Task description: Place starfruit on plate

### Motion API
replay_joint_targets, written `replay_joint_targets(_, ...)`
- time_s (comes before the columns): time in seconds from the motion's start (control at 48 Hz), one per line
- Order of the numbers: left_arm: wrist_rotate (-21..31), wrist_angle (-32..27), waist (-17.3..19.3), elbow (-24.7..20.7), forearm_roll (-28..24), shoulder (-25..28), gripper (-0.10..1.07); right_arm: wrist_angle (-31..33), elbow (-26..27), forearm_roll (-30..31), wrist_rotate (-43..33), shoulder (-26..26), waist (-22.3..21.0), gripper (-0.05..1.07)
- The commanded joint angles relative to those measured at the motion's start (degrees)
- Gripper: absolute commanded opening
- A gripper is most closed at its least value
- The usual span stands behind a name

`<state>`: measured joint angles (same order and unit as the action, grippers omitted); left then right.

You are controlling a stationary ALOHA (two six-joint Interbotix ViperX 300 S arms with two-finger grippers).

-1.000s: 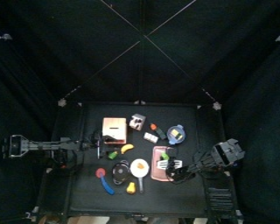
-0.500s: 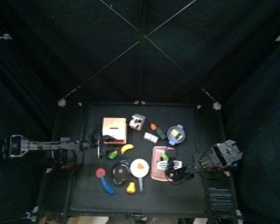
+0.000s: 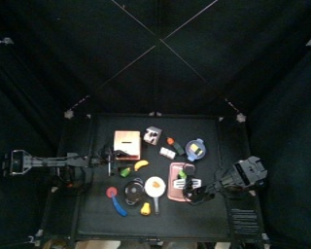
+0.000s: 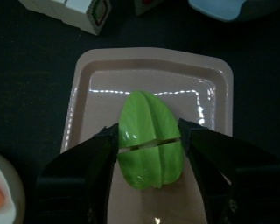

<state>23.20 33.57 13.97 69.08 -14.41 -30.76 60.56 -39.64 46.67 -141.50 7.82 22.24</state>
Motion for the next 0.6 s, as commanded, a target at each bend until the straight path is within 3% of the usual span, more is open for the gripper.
replay_joint_targets(0.0,-0.1,0.2,-0.1,-1.0,0.2,-0.1,0.92,0.2,0.9,0.1,-0.5,-1.1,0.0,0.87)
replay_joint_targets(0.271,-0.2,0.2,0.0,-1.0,0.1,-0.1,0.92,0.1,1.1,0.0,-0.2,-1.1,-0.1,0.94)
replay_joint_targets(0.583,-0.1,0.3,-0.1,-1.0,0.2,-0.1,0.92,1.2,1.1,-0.3,-0.1,-2.1,-0.1,0.95)
